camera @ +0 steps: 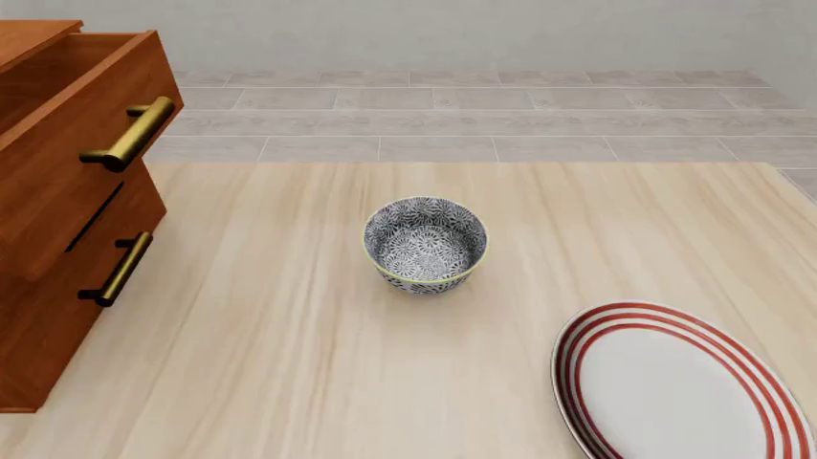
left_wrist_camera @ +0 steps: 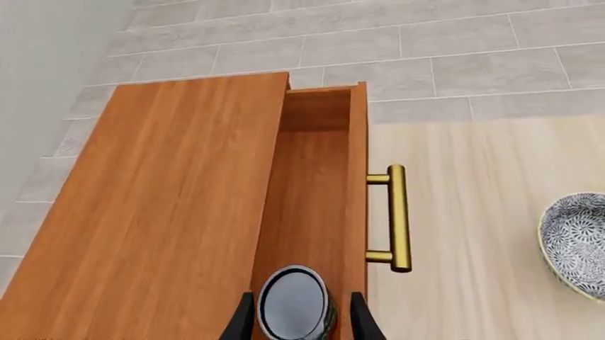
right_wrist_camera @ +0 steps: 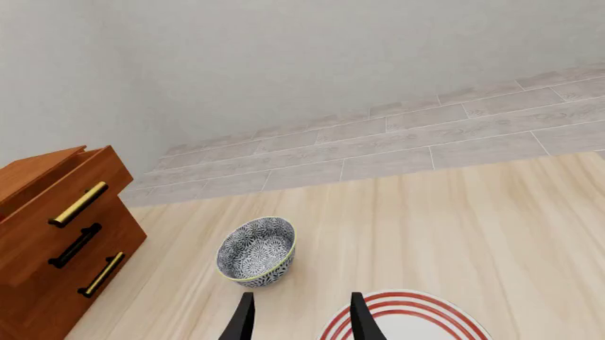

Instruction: Put the ketchup in the top drawer of the cabinet.

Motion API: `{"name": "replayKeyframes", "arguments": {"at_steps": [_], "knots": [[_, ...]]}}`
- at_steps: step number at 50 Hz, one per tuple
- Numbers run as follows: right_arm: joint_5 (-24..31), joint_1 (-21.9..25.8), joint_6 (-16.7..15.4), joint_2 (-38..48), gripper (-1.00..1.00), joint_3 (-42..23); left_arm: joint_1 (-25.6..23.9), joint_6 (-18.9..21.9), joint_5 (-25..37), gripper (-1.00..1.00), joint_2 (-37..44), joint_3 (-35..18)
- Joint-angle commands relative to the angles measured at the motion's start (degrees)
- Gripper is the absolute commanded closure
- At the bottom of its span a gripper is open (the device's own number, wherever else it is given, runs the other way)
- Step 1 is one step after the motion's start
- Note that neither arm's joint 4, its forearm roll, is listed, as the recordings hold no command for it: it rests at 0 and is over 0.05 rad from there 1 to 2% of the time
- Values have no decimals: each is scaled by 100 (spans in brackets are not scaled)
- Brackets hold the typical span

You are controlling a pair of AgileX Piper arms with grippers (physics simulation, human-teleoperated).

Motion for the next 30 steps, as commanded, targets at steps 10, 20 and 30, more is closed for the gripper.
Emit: {"name": "replayKeyframes", "arguments": {"at_steps": [10, 20, 30], "knots": [[0, 0, 0, 0, -100, 0, -600, -6, 684, -100, -464, -705], [0, 0, 0, 0, -100, 0, -1175, -38, 931, -100, -703, -817], [0, 0, 0, 0, -100, 0, -2053, -370, 679, -100, -763, -535]]}}
